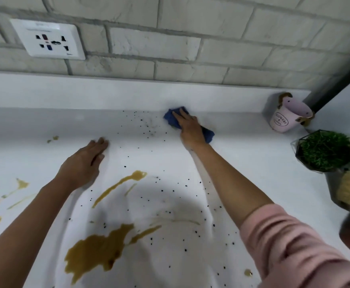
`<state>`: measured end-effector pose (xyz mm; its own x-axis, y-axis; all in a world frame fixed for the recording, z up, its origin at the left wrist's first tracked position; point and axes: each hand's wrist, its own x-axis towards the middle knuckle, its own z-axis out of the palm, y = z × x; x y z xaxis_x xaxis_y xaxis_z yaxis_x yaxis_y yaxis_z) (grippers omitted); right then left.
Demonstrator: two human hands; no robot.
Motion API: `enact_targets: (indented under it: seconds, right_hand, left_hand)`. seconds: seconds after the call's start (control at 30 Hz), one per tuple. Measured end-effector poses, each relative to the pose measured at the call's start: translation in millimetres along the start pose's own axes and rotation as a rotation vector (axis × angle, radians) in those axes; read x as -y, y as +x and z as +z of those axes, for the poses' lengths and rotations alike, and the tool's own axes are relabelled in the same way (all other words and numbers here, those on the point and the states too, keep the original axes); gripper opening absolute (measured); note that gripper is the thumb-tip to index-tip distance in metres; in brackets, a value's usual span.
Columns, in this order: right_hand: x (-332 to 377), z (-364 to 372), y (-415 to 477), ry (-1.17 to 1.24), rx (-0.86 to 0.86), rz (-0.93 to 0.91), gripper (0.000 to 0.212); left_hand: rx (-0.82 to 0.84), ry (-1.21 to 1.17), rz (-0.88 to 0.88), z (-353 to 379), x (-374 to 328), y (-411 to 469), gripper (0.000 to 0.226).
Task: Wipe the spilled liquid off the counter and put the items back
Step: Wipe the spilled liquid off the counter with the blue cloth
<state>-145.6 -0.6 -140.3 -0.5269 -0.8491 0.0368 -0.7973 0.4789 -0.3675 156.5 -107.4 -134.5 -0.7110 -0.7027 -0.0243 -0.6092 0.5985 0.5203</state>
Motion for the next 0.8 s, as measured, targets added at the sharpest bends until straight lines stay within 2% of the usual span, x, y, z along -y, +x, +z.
enact_targets:
  seconds: [0.13, 0.23, 0.37, 0.47, 0.53, 0.67, 0.8]
  right_hand:
    - [23, 11, -29, 0.046, -0.003, -0.218, 0.072]
    - [-4, 6, -72, 0.046, -0.030, -0.358, 0.068]
    - [-37, -15, -66, 0.032, -0.079, -0.169, 0.068]
    - [-18, -13, -20, 0.023, -0.053, -0.031, 0.071]
    - [5, -1, 2, 0.027, -0.037, -0.016, 0.072]
    - [37, 16, 5, 0.039, -0.003, -0.112, 0.072]
    - [45, 19, -42, 0.065, -0.002, -0.368, 0.067]
  left_hand:
    - [-0.004, 0.004, 0.010, -1, 5, 1, 0.047]
    - [-0.006, -0.007, 0.015, -1, 8, 1, 0.047]
    - [0.002, 0.004, 0.021, -1, 9, 2, 0.046]
    - [0.006, 0.015, 0.018, 0, 8, 2, 0.046]
    - [0.006, 0.022, 0.019, 1, 8, 2, 0.046]
    - [0.004, 0.023, 0.009, 2, 8, 3, 0.046]
    - [0.015, 0.015, 0.005, 0, 8, 4, 0.046]
